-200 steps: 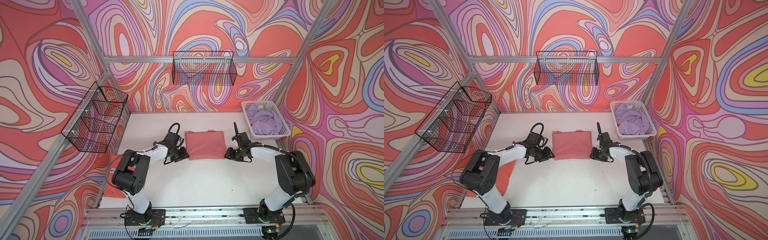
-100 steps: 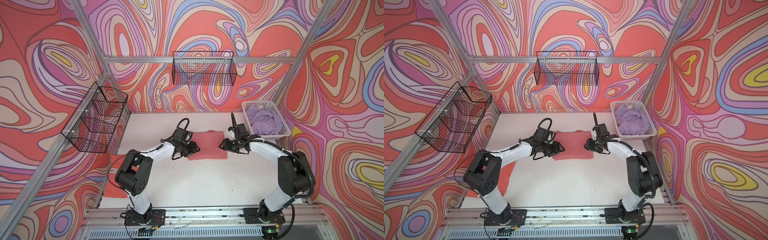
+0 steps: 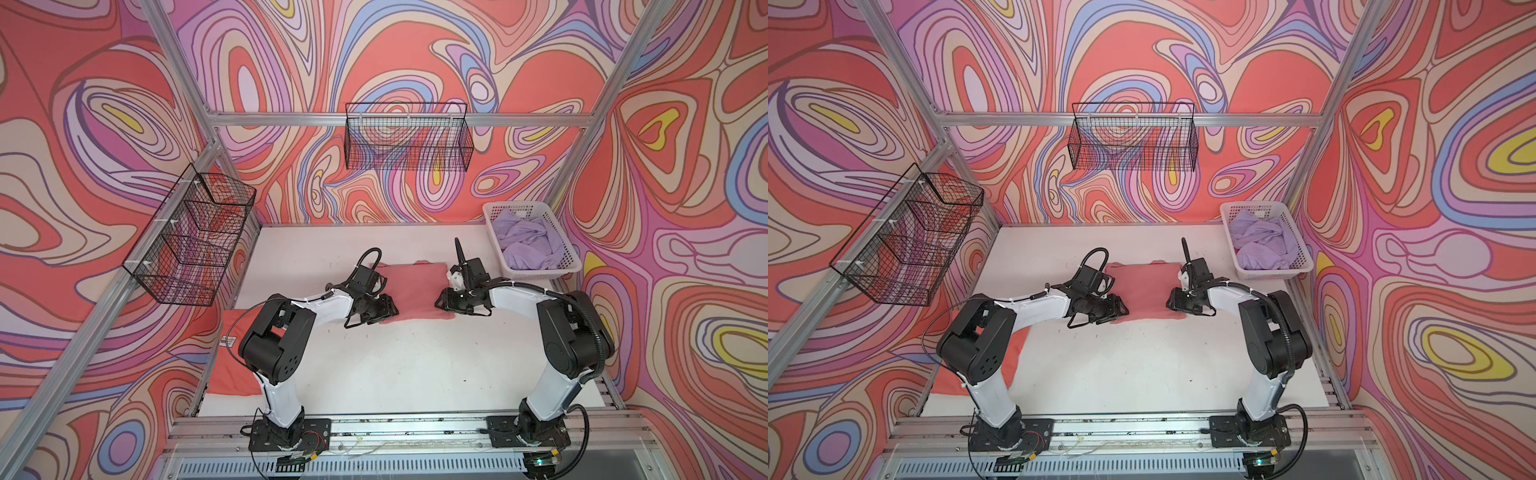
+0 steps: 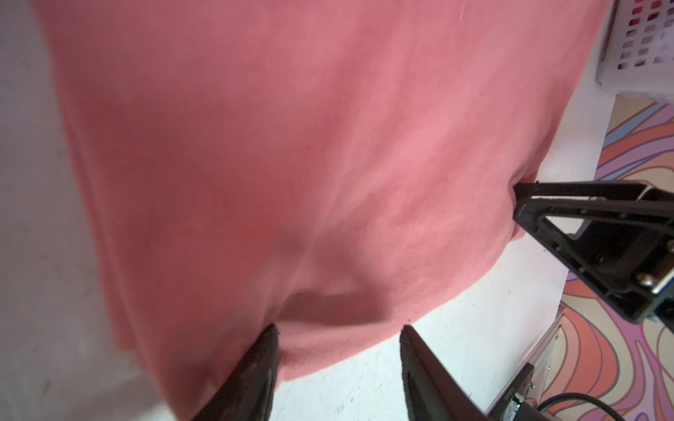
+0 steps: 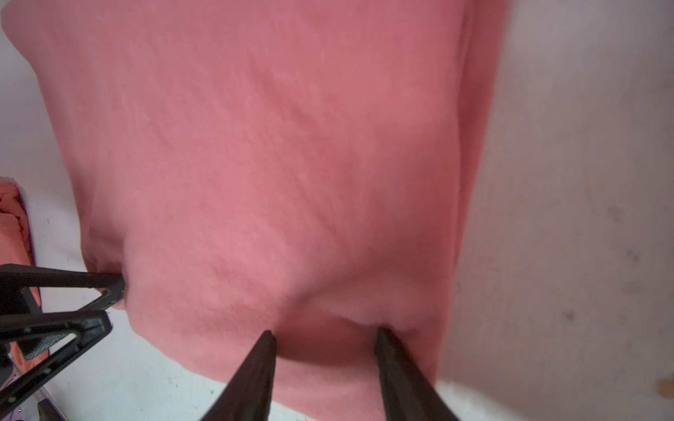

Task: Fold and stack the t-shirts

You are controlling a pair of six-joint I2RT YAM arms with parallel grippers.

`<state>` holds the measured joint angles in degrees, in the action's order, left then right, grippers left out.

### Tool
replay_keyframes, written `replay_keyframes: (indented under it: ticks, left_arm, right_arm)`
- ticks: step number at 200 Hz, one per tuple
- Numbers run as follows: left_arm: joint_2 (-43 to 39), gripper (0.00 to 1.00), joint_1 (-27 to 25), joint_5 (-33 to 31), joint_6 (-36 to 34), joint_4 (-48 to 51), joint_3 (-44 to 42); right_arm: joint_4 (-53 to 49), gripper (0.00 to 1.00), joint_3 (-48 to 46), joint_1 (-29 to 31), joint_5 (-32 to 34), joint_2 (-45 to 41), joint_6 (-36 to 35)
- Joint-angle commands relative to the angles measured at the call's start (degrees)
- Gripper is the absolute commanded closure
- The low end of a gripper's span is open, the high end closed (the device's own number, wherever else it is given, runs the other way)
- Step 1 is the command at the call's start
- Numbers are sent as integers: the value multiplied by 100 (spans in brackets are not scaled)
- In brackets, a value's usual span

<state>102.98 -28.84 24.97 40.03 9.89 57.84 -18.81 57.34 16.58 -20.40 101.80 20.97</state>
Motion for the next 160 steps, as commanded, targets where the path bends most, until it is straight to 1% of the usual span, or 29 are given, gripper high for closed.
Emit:
replay_keyframes:
  ticks: [1, 23, 30, 49, 69, 82, 102, 115, 121, 133, 140, 147, 154, 160]
  left_arm:
    - [-62, 44, 32, -376, -206, 832, -311]
    - [-264, 44, 28, -385, -223, 1018, -484]
    - [-350, 44, 34, -390, -222, 1052, -568]
    - [-501, 44, 33, -351, -215, 1104, -745]
    - [-621, 43, 34, -295, -267, 1236, -736]
    - [-765, 40, 29, -250, -227, 1245, -669]
    - [-1007, 30, 52, -109, -145, 1216, -339]
    - [-1131, 29, 120, -164, -190, 1312, -47]
    - [-1154, 26, 199, -235, -241, 1370, 109]
    - [-1130, 23, 395, -307, -353, 1313, 296]
    - [-1042, 22, 510, -329, -430, 1206, 383]
    - [-892, 19, 596, -327, -582, 1133, 495]
    - [-687, 18, 659, -302, -728, 1097, 641]
    - [-521, 17, 687, -284, -842, 1040, 742]
  right_arm:
    - [-536, 52, -366, 16, 173, 90, -48]
    - [-644, 53, -619, 91, 194, -57, 46]
    - [-655, 53, -737, 106, 190, -299, 98]
    - [-654, 53, -1012, 144, 176, -546, 177]
    - [-735, 53, -1039, 152, 258, -688, 146]
    - [-825, 53, -931, 146, 332, -755, 120]
    - [-1014, 51, -621, 152, 427, -758, 59]
    - [-1181, 48, -368, 146, 528, -836, 29]
    - [-1252, 47, -252, 144, 587, -896, 21]
    - [-1356, 40, -6, 144, 711, -992, 11]
    - [-1384, 37, 137, 135, 790, -997, -7]
    - [-1393, 36, 252, 114, 839, -974, -37]
    - [-1393, 32, 351, 68, 845, -894, -73]
    - [-1404, 31, 424, 18, 828, -800, -125]
